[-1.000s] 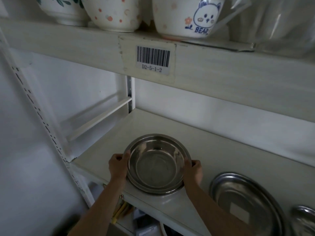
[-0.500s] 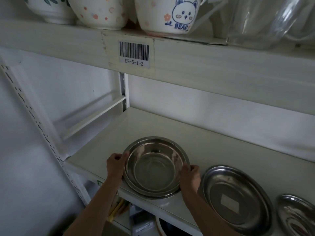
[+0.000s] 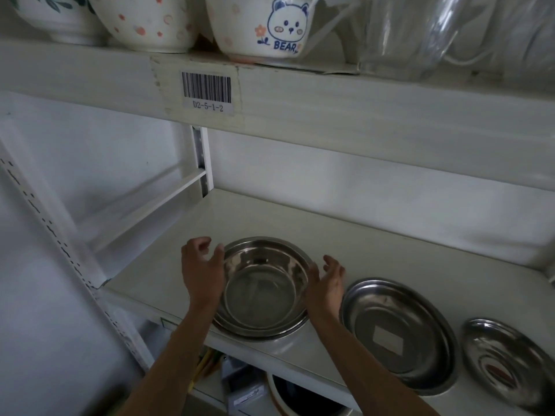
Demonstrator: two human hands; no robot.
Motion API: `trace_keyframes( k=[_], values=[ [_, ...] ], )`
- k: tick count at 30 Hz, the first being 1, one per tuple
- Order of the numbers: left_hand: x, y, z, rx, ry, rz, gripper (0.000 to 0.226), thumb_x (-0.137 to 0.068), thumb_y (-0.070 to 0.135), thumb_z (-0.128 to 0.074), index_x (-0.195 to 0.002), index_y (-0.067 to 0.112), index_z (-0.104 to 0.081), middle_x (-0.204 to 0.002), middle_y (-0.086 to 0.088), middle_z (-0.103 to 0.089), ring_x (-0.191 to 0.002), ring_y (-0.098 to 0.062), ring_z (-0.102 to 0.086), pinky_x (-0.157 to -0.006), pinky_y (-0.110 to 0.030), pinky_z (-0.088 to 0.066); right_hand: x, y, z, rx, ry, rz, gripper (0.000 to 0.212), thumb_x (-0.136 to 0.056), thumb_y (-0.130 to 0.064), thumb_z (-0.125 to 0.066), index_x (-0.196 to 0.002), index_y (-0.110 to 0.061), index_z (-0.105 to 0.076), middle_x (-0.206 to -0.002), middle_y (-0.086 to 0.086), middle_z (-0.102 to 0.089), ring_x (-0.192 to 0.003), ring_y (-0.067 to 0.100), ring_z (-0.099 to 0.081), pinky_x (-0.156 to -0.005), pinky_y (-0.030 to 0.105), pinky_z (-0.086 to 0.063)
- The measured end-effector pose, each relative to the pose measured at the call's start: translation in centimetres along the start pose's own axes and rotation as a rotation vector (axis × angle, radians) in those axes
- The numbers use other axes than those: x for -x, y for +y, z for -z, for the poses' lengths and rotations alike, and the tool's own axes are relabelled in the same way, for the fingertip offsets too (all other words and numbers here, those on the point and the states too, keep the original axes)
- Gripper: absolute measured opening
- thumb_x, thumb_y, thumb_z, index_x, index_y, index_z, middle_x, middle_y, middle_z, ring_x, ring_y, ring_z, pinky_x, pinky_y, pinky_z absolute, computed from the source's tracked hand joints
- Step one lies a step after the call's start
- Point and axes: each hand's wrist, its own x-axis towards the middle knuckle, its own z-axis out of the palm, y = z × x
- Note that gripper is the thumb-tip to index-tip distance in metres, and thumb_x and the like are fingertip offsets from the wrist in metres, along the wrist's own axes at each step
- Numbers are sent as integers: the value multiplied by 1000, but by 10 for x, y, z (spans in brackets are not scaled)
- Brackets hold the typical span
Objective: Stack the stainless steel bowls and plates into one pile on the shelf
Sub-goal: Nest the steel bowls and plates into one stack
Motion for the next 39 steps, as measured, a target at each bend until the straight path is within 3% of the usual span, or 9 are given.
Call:
trace_keyframes(
  k=[3, 5, 8, 12, 17, 24, 30, 34, 39],
  values=[
    [33, 36, -9, 114, -85, -86, 25, -92, 23, -60, -112, 10, -56, -105, -3, -62, -87, -11, -62, -71, -7, -43, -1, -5, 17, -37, 54, 59, 36, -98, -25, -54, -131, -10, -53, -124, 7, -54, -110, 21, -55, -90, 27, -40],
    [60, 55, -19, 170, -132, -122, 21, -92, 24, -61, -109, 12, -58, -99, 2, -66, -82, -5, -63, -66, -4, -44, -1, -3, 35, -52, 131, 90, 30, -97, -22, -55, -123, -9, -59, -115, 7, -58, -102, 20, -58, -87, 27, -41],
    [105, 63, -39, 233, -259, -113, 19, -91, 25, -62, -108, 16, -60, -93, 8, -67, -78, 5, -63, -69, -9, -49, 3, 7, 70, -114, 203, 60, 22, -96, -20, -56, -116, -12, -62, -106, 3, -61, -93, 17, -58, -86, 31, -46],
    [163, 52, -65, 324, -473, 5, 8, -90, 27, -62, -97, 29, -59, -86, 2, -68, -75, -12, -66, -69, -32, -58, 8, 37, 122, -101, 288, -41, 20, -96, -25, -55, -112, -16, -63, -105, 6, -67, -95, 24, -62, -87, 41, -50],
    [207, 37, -87, 243, -587, 175, 7, -91, 22, -62, -86, 25, -59, -79, 5, -64, -76, -18, -60, -72, -30, -47, 21, 73, 178, -63, 436, -125, 22, -96, -25, -55, -112, -12, -63, -98, 9, -66, -89, 26, -61, -81, 40, -50],
    [221, 27, -105, 172, -605, 325, 19, -93, 25, -58, -93, 7, -54, -82, 1, -56, -76, -14, -53, -77, -33, -43, 39, 116, 216, -98, 521, -269, 18, -96, -23, -57, -100, -7, -61, -87, 11, -65, -78, 28, -60, -66, 34, -45],
    [214, 34, -124, 183, -634, 286, 35, -95, 37, -51, -78, 6, -48, -71, -3, -48, -64, -15, -46, -57, -28, -35, 41, 136, 212, -144, 451, -390, 26, -97, -28, -54, -96, -3, -60, -79, 11, -60, -71, 26, -56, -59, 30, -38],
    [210, 32, -138, 182, -608, 346, 42, -95, 36, -51, -92, -6, -55, -78, -12, -56, -68, -22, -53, -64, -33, -42, 35, 146, 197, -189, 363, -479, 28, -98, -41, -49, -89, -16, -59, -73, 9, -60, -67, 26, -59, -64, 40, -47],
    [208, 37, -138, 192, -581, 401, 21, -95, 27, -53, -93, 6, -52, -88, -19, -62, -78, -33, -61, -75, -48, -52, 31, 146, 189, -207, 358, -500, 28, -99, -38, -48, -91, -14, -62, -71, 8, -60, -65, 23, -57, -61, 37, -47]
  ],
)
